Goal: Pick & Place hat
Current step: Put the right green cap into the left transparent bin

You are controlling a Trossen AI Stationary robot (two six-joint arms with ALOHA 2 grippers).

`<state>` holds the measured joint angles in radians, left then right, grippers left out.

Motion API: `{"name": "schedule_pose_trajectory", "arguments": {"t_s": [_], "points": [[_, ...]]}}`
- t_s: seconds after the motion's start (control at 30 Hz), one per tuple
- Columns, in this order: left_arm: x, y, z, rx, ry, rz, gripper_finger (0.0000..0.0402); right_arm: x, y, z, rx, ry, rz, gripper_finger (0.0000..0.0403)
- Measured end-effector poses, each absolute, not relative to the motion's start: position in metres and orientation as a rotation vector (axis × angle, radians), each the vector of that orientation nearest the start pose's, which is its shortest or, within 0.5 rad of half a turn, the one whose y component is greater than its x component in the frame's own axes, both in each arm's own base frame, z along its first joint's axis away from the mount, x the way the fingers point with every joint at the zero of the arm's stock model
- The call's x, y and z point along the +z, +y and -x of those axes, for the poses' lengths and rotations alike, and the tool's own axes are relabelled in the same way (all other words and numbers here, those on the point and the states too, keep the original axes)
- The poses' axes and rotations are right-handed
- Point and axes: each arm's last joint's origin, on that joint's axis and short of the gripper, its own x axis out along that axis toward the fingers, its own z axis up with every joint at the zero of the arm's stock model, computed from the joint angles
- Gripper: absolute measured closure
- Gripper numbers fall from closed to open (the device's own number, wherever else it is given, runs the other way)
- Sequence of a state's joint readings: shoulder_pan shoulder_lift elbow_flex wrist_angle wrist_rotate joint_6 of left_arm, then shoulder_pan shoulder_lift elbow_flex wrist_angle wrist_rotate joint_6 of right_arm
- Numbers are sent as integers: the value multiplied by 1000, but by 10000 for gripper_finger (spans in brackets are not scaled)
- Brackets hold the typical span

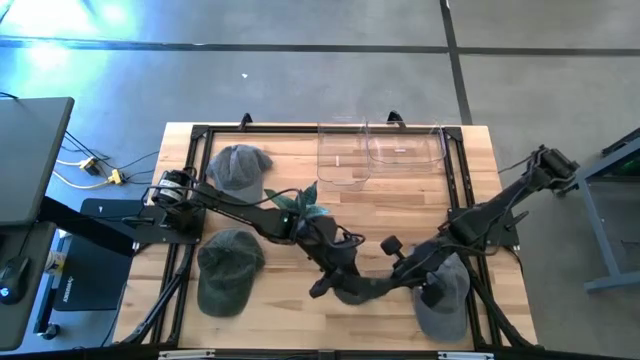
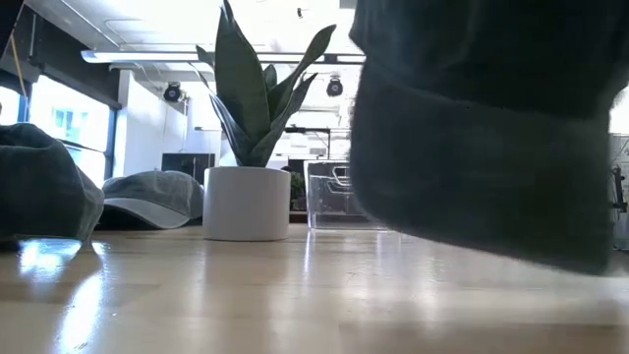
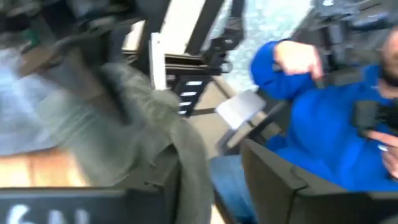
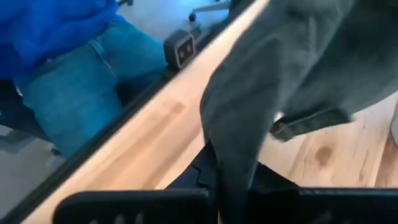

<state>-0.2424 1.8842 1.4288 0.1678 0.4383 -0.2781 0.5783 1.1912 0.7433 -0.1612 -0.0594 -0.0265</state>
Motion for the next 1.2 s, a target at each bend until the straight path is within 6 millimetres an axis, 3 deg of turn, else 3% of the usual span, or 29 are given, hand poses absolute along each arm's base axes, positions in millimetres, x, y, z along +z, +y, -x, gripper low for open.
{"name": "schedule_pose_trajectory", "arguments": {"t_s": [0.17,0.27,0.63,0.73,0.87,1.07,1.13,1.2], "points": [[270,-115,-422,-556,403,247,352,241,139,-206,651,604,154,397],[270,-115,-422,-563,399,222,393,240,140,-207,654,608,145,375],[270,-114,-423,-547,395,216,397,251,138,-215,746,536,-24,199],[270,-113,-423,-512,388,199,398,251,137,-215,722,530,-18,179],[269,-113,-423,-492,381,157,400,254,140,-215,739,517,-65,219],[269,-113,-423,-507,383,159,400,248,136,-215,616,568,-64,375],[269,-113,-423,-524,381,157,398,247,136,-214,607,572,-28,391],[270,-114,-423,-569,364,125,390,247,136,-214,605,572,-26,382]]}}
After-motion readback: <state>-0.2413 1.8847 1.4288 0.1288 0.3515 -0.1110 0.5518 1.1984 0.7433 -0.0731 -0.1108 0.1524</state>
